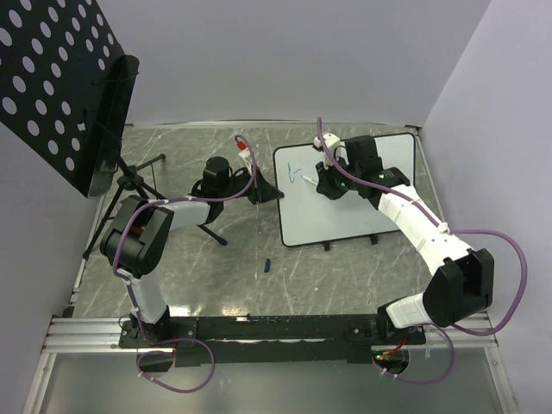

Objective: Write a sentence on the whiteboard

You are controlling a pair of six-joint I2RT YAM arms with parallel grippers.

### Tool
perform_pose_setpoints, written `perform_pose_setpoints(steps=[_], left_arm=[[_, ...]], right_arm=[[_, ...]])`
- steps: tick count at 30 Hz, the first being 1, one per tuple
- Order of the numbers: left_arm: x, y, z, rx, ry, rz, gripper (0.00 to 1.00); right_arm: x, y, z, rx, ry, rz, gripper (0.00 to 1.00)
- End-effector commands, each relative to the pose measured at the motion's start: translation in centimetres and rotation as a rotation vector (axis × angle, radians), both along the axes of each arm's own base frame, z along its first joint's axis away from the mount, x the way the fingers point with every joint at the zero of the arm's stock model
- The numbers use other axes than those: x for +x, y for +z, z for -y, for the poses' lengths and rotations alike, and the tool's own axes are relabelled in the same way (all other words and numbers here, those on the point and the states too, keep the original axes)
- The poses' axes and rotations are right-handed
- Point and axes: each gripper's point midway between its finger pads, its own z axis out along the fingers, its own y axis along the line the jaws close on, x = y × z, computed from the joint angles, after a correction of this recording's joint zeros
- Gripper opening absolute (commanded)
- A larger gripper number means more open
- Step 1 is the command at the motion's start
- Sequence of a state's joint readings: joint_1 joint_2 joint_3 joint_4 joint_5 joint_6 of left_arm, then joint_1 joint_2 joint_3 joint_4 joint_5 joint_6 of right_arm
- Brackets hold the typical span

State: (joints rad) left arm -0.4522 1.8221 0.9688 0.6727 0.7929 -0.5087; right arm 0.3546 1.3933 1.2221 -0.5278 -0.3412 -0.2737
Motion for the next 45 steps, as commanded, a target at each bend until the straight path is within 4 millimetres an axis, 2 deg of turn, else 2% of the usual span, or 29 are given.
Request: perform_pose_setpoints(steps=[1, 13, 31, 45], left_arm=[[0.5, 2.1, 0.1, 0.005, -0.005, 0.189, 0.01], [0.5, 1.9, 0.0, 0.004, -0.005, 0.186, 0.01], [0.4, 1.9, 0.0, 0.004, -0.008, 0.184, 0.01], [0.4, 1.8, 0.1, 0.006, -0.008, 0.183, 0.01]], right_arm=[[-0.6, 0.3, -0.1, 0.015, 0.020, -0.001, 0.00], [0.0, 0.1, -1.0, 0.020, 0.039, -0.027, 0.00], [1.8, 1.7, -2.1, 0.050, 0.044, 0.002, 0.00], [2.7, 2.2, -0.5, 0.031, -0.041, 0.046, 0.00]])
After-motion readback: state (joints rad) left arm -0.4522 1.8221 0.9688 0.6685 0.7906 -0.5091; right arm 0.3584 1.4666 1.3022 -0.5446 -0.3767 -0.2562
